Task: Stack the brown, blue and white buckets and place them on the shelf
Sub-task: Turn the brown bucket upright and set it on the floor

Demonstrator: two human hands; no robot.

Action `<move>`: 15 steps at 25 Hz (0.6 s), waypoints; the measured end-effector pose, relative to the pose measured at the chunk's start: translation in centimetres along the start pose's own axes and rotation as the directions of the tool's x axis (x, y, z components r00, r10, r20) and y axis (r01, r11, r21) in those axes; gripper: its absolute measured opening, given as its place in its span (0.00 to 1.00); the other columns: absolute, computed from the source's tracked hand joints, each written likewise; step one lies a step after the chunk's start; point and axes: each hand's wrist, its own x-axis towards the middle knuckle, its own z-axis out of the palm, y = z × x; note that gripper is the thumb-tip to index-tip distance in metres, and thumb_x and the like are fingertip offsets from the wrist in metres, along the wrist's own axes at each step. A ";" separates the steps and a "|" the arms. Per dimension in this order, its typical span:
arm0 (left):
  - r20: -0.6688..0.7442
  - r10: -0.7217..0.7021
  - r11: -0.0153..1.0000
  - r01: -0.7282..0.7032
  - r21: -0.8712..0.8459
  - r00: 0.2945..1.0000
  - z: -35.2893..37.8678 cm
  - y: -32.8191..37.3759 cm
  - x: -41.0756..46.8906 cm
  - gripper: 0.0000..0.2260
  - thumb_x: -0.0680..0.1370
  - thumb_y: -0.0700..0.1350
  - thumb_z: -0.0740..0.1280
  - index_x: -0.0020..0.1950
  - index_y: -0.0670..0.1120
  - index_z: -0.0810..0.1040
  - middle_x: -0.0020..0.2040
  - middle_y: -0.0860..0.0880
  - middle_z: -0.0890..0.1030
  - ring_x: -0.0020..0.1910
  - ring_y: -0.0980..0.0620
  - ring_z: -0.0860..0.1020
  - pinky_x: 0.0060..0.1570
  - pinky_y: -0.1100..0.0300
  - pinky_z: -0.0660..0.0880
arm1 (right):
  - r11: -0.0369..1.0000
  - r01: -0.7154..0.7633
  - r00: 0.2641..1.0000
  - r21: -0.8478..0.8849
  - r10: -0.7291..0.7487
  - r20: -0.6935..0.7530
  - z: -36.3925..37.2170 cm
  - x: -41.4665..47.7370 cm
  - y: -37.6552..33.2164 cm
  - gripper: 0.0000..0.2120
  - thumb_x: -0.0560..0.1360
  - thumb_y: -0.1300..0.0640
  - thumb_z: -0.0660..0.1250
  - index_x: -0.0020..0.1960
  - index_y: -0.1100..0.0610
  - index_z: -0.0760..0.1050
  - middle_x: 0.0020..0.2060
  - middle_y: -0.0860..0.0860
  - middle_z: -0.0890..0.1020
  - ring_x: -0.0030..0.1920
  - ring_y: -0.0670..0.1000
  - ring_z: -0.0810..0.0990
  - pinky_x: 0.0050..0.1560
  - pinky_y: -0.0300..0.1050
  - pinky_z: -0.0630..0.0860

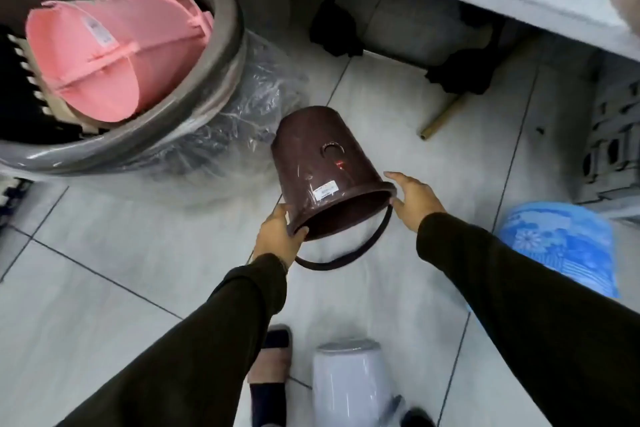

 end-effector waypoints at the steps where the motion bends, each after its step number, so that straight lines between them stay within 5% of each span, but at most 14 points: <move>1: 0.021 0.005 1.000 -0.004 -0.001 1.000 0.6 -0.6 0.8 0.20 0.75 0.45 0.71 0.65 0.44 0.70 0.63 0.42 0.78 0.61 0.42 0.76 0.56 0.59 0.71 | 1.000 0.003 1.000 -0.010 -0.003 0.005 1.1 0.9 0.0 0.25 0.77 0.63 0.65 0.73 0.52 0.69 0.67 0.57 0.76 0.66 0.58 0.75 0.70 0.50 0.70; 5: 0.119 -0.045 0.997 0.037 0.069 0.992 2.3 -2.5 2.3 0.18 0.77 0.45 0.67 0.63 0.40 0.69 0.60 0.39 0.77 0.58 0.39 0.76 0.53 0.56 0.69 | 0.997 -0.058 0.994 -0.042 0.054 -0.097 3.3 2.2 -0.8 0.14 0.77 0.60 0.66 0.62 0.55 0.73 0.58 0.58 0.78 0.57 0.61 0.79 0.60 0.52 0.76; 9: 0.116 -0.037 0.995 0.048 -0.088 0.993 0.7 -2.1 2.4 0.10 0.79 0.48 0.64 0.56 0.44 0.73 0.53 0.41 0.81 0.52 0.42 0.79 0.50 0.58 0.70 | 0.985 0.003 0.974 -0.170 -0.041 -0.221 1.7 1.6 -2.0 0.11 0.79 0.53 0.62 0.61 0.50 0.71 0.56 0.55 0.78 0.52 0.61 0.80 0.54 0.56 0.77; 12: 0.047 0.001 0.974 0.010 -0.225 0.999 -1.7 0.5 2.8 0.07 0.80 0.50 0.63 0.54 0.48 0.72 0.49 0.43 0.83 0.46 0.45 0.81 0.46 0.60 0.75 | 0.996 0.053 0.933 -0.075 -0.076 -0.351 -1.1 2.0 -3.4 0.15 0.79 0.51 0.63 0.65 0.49 0.70 0.60 0.53 0.80 0.57 0.59 0.80 0.59 0.58 0.76; 15: 0.054 0.036 0.960 -0.019 -0.279 0.998 -3.3 3.4 3.4 0.05 0.80 0.50 0.63 0.51 0.49 0.71 0.42 0.43 0.82 0.39 0.46 0.79 0.44 0.59 0.79 | 0.996 -0.087 0.968 0.001 0.085 -0.236 -2.9 2.1 -3.6 0.31 0.77 0.57 0.67 0.77 0.53 0.58 0.73 0.56 0.69 0.68 0.62 0.73 0.68 0.61 0.71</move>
